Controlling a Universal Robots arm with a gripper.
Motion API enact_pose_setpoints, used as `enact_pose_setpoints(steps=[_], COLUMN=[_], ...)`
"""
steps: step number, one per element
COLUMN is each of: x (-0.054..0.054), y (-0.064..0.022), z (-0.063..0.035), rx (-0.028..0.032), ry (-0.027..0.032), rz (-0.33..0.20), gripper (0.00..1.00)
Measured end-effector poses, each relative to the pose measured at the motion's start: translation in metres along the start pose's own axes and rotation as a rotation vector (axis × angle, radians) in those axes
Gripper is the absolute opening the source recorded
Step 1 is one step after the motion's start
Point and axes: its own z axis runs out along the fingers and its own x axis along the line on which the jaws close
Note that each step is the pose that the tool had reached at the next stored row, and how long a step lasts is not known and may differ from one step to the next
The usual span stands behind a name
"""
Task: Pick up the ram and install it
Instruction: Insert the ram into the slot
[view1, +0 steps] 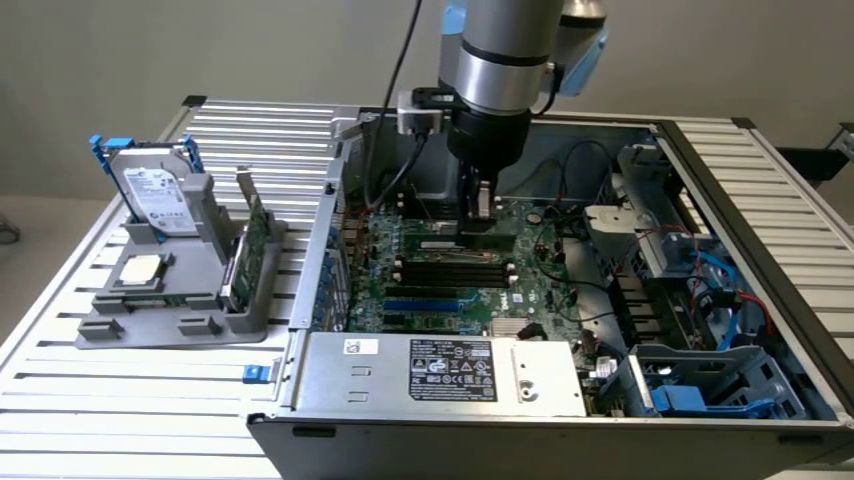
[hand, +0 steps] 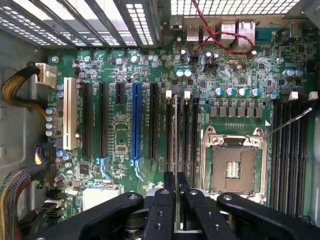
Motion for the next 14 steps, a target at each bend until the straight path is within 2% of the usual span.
enact_pose_setpoints(steps=[12,14], x=[-0.001,-0.001], y=[-0.001,-0.0011], z=[0.0216,0.0237], rx=[-0.0001,-0.0021], ry=[0.0005,0.001], rz=[0.001,0.003], gripper=[0.14,0.14])
